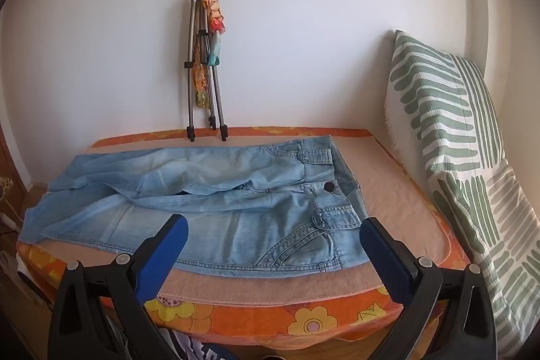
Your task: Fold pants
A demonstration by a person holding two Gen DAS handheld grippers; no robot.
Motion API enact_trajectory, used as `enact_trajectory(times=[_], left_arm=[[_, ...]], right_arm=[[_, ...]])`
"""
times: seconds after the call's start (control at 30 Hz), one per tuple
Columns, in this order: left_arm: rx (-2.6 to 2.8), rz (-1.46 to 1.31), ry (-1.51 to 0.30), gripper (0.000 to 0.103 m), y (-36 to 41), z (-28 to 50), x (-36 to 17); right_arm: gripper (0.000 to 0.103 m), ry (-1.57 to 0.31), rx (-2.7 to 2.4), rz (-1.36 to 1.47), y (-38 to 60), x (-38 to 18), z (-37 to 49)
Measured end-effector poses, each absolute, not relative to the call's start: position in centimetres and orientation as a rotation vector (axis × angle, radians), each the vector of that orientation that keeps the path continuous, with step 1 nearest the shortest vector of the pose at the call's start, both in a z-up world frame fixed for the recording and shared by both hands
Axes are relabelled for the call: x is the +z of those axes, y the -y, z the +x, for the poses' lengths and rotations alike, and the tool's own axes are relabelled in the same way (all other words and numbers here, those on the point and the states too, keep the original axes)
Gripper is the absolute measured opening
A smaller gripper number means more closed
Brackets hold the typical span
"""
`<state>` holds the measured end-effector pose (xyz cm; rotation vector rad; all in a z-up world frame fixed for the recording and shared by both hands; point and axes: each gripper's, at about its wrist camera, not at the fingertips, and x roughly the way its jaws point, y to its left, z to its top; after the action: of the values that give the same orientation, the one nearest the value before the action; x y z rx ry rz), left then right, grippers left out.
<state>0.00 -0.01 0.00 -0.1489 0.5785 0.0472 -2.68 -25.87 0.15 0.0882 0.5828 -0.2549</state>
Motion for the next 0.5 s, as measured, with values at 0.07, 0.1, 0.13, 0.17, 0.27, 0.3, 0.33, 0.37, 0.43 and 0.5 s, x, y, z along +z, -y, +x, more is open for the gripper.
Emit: enact_trajectory(times=[0.07,0.1,0.13,0.17,0.27,0.3,0.33,0.37,0.43,0.5], left_arm=[[0.039,-0.17,-0.575,0.103,-0.1,0.0,0.0],[0.035,-0.172,-0.574,0.103,-0.1,0.0,0.0],[0.028,-0.174,-0.573,0.103,-0.1,-0.1,0.0],[0.023,-0.175,-0.573,0.103,-0.1,-0.1,0.0],[0.014,-0.185,-0.571,0.103,-2.1,0.4,-0.2],[0.011,-0.186,-0.569,0.103,-2.4,0.3,-0.2],[0.015,-0.189,-0.57,0.103,-2.6,0.2,0.0],[0.012,-0.194,-0.571,0.103,-3.2,0.2,-0.1],[0.03,-0.186,-0.576,0.103,-2.3,0.1,0.4],[0.047,-0.186,-0.59,0.103,-1.6,0.1,0.2]], right_arm=[[0.103,-0.582,-0.262,0.08,25.9,0.0,-2.7],[0.103,-0.581,-0.263,0.081,26.0,-0.2,-2.7],[0.103,-0.58,-0.265,0.071,26.0,-0.3,-2.8],[0.103,-0.579,-0.268,0.062,25.8,-0.2,-2.7],[0.103,-0.576,-0.273,0.075,26.2,0.7,-2.9],[0.103,-0.574,-0.275,0.077,26.1,0.8,-2.9],[0.103,-0.57,-0.277,0.077,26.0,0.7,-2.9],[0.103,-0.568,-0.278,0.074,25.9,0.9,-2.9],[0.103,-0.558,-0.281,0.089,26.1,1.1,-3.0],[0.103,-0.556,-0.279,0.089,25.9,0.9,-3.0]])
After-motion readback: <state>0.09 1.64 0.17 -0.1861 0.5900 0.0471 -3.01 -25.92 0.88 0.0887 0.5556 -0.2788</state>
